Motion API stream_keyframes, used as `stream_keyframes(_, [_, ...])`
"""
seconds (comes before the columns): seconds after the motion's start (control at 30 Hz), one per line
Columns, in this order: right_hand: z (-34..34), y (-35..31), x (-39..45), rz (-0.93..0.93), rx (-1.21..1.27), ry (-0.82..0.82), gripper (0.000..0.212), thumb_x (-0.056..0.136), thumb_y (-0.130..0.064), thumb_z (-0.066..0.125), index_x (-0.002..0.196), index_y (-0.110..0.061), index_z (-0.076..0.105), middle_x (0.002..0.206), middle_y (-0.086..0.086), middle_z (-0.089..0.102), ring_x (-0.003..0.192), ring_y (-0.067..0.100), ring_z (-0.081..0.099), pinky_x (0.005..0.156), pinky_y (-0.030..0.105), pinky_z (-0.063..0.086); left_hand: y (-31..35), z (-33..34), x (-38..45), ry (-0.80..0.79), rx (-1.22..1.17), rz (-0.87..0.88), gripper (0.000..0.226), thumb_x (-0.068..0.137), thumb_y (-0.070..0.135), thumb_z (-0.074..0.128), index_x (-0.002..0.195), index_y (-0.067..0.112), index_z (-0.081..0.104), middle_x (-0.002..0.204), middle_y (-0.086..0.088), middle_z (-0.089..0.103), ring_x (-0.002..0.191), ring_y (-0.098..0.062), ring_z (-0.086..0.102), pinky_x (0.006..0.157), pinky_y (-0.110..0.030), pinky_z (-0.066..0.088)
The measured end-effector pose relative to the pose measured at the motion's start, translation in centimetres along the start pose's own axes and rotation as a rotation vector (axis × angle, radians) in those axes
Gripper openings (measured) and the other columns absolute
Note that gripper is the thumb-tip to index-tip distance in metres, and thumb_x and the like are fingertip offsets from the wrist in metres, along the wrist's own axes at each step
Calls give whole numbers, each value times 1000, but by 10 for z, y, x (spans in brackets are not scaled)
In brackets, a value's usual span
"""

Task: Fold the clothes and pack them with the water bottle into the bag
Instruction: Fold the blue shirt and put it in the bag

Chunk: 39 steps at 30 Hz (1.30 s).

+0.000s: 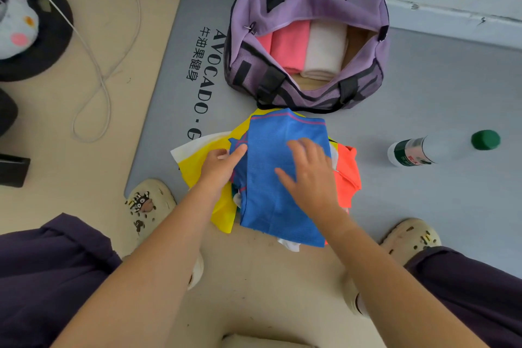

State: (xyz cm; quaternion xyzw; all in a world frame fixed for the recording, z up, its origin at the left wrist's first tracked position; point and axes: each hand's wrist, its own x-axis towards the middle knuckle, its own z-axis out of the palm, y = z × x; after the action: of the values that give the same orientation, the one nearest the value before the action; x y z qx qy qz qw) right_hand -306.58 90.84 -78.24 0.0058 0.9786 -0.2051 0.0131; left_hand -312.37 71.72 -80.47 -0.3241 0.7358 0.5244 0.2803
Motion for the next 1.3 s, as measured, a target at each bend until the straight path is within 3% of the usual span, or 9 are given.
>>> stream_keyframes(0.1, [17,-18,3,-151,-157,-183,72,86,-57,60,148,-26,39,157,10,32,145,33,28,108,53,32,3,-7,3,-173,-59,-131,40,81,54,71,100,18,69,100,2,72,95,-15,67,88,-35,54])
stream_keyframes(0.2, [30,-13,8,-122,-235,-322,83,88,-69,44,155,-37,9,164,2,9,151,30,6,115,58,19,-2,-12,6,-217,-120,-131,32,86,42,71,106,17,70,106,-3,75,96,-19,70,85,-35,56])
stream_keyframes(0.37, [40,-11,11,-77,-236,-341,88,86,-74,38,155,-36,-1,164,0,7,151,30,6,116,59,16,-10,-14,4,-295,-519,-115,22,97,23,60,114,11,63,115,-8,72,104,-22,69,79,-34,57])
stream_keyframes(0.5, [42,-13,11,-65,-230,-354,90,86,-75,36,155,-35,-6,164,0,5,151,29,4,116,58,15,-15,-16,5,-388,-458,-244,31,91,35,66,118,21,66,112,-2,74,105,-20,70,96,-37,51])
stream_keyframes(0.67, [41,-14,13,-64,-206,-370,90,85,-75,37,155,-35,-3,164,0,6,151,29,4,116,58,15,-8,-26,7,-325,-207,-400,23,81,42,76,90,23,65,73,5,71,65,-9,60,55,-22,37])
stream_keyframes(0.8, [39,-13,15,-66,-209,-385,90,85,-75,38,155,-35,-2,164,0,6,151,29,5,116,58,15,-10,-32,12,-279,-267,-224,24,89,23,70,111,12,66,110,-8,72,89,-18,68,71,-29,54])
stream_keyframes(0.93, [40,-13,15,-68,-214,-392,91,84,-77,37,155,-35,-2,164,0,6,150,30,5,115,58,16,-12,-35,10,-352,-466,-84,28,94,17,61,121,10,65,117,-9,71,106,-24,67,93,-38,53])
stream_keyframes(1.07, [38,-11,15,-71,-204,-403,94,82,-77,40,155,-35,-3,164,0,6,151,30,5,115,58,16,-7,-28,5,-319,-271,-132,30,91,26,68,117,10,67,117,-11,71,105,-25,69,92,-41,55])
stream_keyframes(1.3, [21,-7,23,-48,-31,-462,96,79,-67,61,154,-38,10,163,-5,11,151,22,7,117,51,16,12,-23,-11,-227,-374,189,34,88,3,67,120,14,67,107,-10,74,99,-24,71,82,-38,58])
